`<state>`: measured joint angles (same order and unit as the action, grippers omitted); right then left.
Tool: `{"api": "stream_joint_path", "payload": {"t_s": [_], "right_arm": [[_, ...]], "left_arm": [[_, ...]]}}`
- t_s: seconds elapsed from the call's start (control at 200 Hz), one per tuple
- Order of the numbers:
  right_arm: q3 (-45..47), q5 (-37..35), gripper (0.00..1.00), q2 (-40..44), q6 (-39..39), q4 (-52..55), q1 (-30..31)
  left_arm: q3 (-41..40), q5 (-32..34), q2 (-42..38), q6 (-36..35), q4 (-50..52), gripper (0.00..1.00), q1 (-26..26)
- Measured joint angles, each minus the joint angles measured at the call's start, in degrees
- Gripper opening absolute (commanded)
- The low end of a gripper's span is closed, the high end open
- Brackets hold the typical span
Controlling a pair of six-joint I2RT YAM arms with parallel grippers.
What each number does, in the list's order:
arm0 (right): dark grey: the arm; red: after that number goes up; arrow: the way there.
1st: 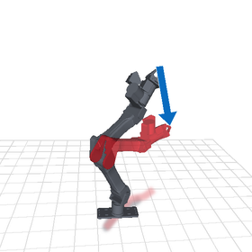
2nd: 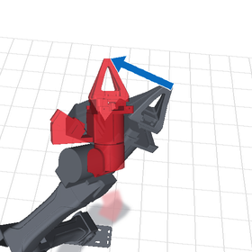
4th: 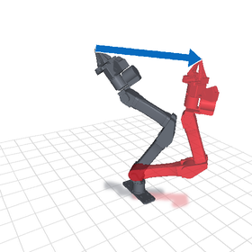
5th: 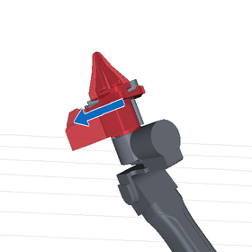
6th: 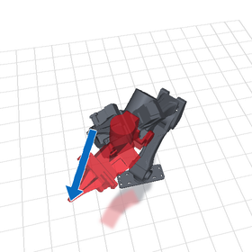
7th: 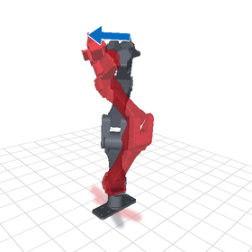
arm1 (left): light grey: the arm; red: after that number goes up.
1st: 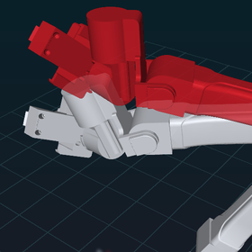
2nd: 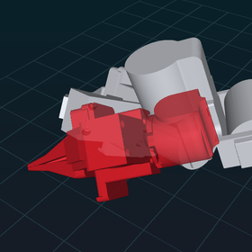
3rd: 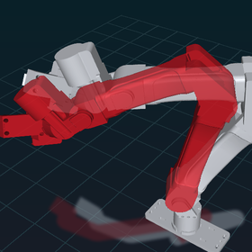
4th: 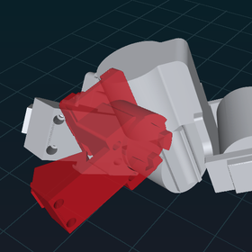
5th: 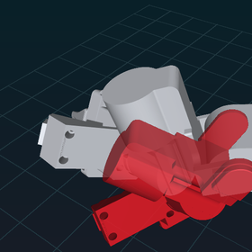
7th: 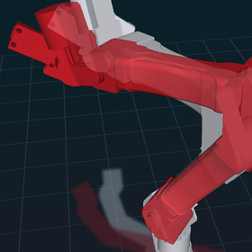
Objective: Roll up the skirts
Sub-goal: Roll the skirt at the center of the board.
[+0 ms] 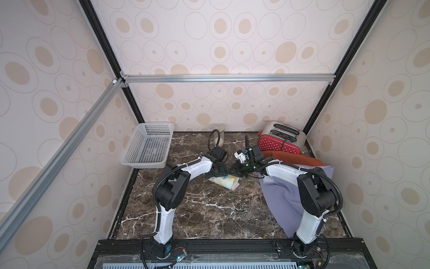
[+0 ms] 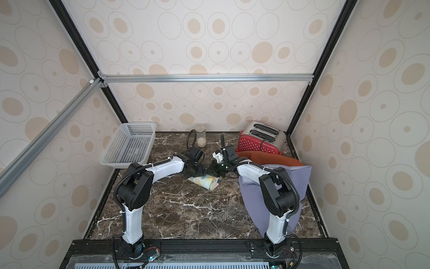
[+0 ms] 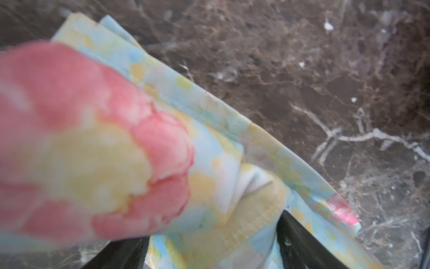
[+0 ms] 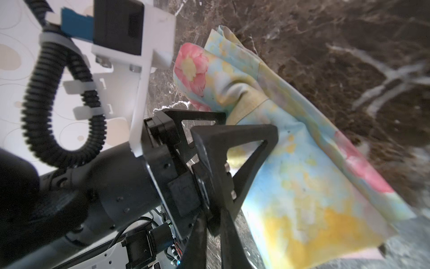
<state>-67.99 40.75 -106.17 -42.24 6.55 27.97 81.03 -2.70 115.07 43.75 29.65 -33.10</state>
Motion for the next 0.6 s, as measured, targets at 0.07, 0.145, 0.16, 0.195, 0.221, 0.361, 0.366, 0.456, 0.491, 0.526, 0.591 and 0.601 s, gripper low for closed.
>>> {"api": "stream_joint_path", "payload": {"t_s": [0.07,0.145,0.16,0.195,0.221,0.361,0.366,0.456,0.491,0.526,0.591,0.601], "right_arm": [[0.0,1.3,0.10,-1.0,0.0,-2.2,-0.1],[0.5,2.7,0.09,-1.8,-0.1,-4.5,-0.3],[0.6,3.0,0.09,-1.9,-0.2,-5.0,-0.4],[1.1,3.7,0.08,-2.0,-0.4,-6.2,-0.7],[1.6,4.2,0.08,-1.9,-0.6,-7.1,-0.9],[4.9,4.7,0.04,-0.5,-1.9,-11.9,-1.3],[5.0,4.7,0.04,-0.4,-2.0,-12.0,-1.3],[7.5,3.1,0.01,0.6,-3.2,-14.2,-1.3],[9.4,2.4,0.00,0.6,-4.1,-15.0,-1.7],[11.2,1.7,0.00,0.3,-5.2,-15.6,-1.9],[14.3,1.0,0.00,-0.1,-7.0,-15.9,-2.5],[14.6,0.9,0.00,-0.2,-7.3,-16.0,-2.5]], "left_arm": [[0.0,0.1,0.0,0.0,0.3,0.85,0.6],[0.0,0.1,-0.1,0.2,0.6,0.85,1.0],[0.0,0.1,-0.1,0.2,0.6,0.85,1.0],[0.0,0.1,-0.1,0.3,0.7,0.85,1.1],[0.0,0.2,-0.1,0.3,0.7,0.85,1.1],[-0.3,0.2,-0.2,0.5,0.4,0.85,1.0],[-0.4,0.2,-0.2,0.5,0.3,0.85,1.0],[-1.2,-0.7,-0.9,1.3,-0.6,0.84,1.0],[-1.4,-1.8,-1.4,1.7,-0.8,0.84,1.1],[-1.5,-2.7,-1.7,2.1,-1.1,0.85,1.1],[-1.7,-4.0,-2.0,2.6,-1.6,0.84,1.0],[-1.7,-4.2,-2.0,2.6,-1.7,0.84,1.0]]}}
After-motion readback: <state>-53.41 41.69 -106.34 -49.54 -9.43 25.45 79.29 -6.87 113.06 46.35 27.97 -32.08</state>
